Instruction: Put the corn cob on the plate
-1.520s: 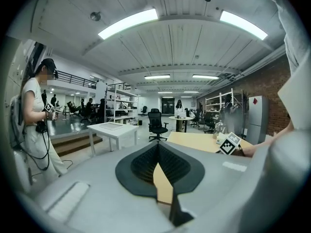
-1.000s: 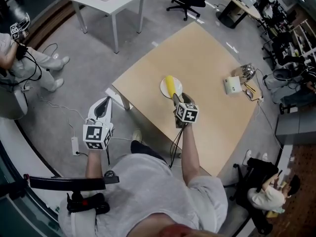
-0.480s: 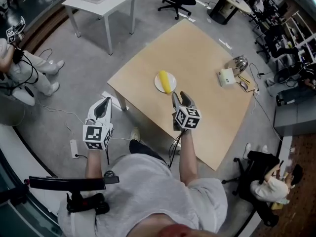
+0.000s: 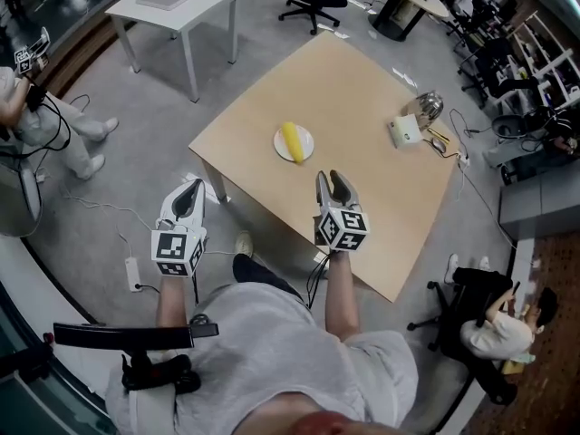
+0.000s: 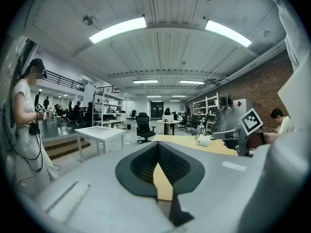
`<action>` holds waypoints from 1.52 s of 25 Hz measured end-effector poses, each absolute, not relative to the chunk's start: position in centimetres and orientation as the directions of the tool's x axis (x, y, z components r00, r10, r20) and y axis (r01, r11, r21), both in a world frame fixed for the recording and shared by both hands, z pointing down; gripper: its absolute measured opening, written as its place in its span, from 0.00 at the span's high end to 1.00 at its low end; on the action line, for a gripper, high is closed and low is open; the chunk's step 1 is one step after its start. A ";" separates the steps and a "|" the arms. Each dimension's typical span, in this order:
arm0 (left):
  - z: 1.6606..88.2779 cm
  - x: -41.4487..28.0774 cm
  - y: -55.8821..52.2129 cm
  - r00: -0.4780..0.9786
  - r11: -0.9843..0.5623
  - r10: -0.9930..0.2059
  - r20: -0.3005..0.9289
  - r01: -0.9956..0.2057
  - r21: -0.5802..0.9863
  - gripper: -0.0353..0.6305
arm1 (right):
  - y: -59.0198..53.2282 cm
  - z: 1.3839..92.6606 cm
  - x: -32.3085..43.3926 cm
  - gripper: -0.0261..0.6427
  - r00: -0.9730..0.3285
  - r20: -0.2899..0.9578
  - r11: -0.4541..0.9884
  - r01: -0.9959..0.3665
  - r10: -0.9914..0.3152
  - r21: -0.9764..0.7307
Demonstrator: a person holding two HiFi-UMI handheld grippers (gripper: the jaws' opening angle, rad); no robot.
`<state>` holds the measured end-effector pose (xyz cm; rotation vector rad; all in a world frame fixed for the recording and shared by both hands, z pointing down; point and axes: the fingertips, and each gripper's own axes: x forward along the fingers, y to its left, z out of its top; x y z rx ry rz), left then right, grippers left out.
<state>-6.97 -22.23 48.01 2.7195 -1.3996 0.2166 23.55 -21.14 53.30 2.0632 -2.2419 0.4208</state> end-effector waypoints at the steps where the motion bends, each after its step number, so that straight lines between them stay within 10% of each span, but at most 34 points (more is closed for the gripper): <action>1: 48.0 -6.8 -21.8 0.576 -0.583 -0.802 0.159 -0.813 0.002 0.92 | -20.5 52.7 23.6 0.77 -0.095 0.217 0.062 -0.986 -0.972 -0.154; 38: 46.4 -4.1 -18.5 0.620 -0.626 -0.777 0.104 -0.779 -0.029 0.92 | -10.5 48.5 22.5 0.95 -0.054 0.095 0.046 -0.995 -0.994 -0.084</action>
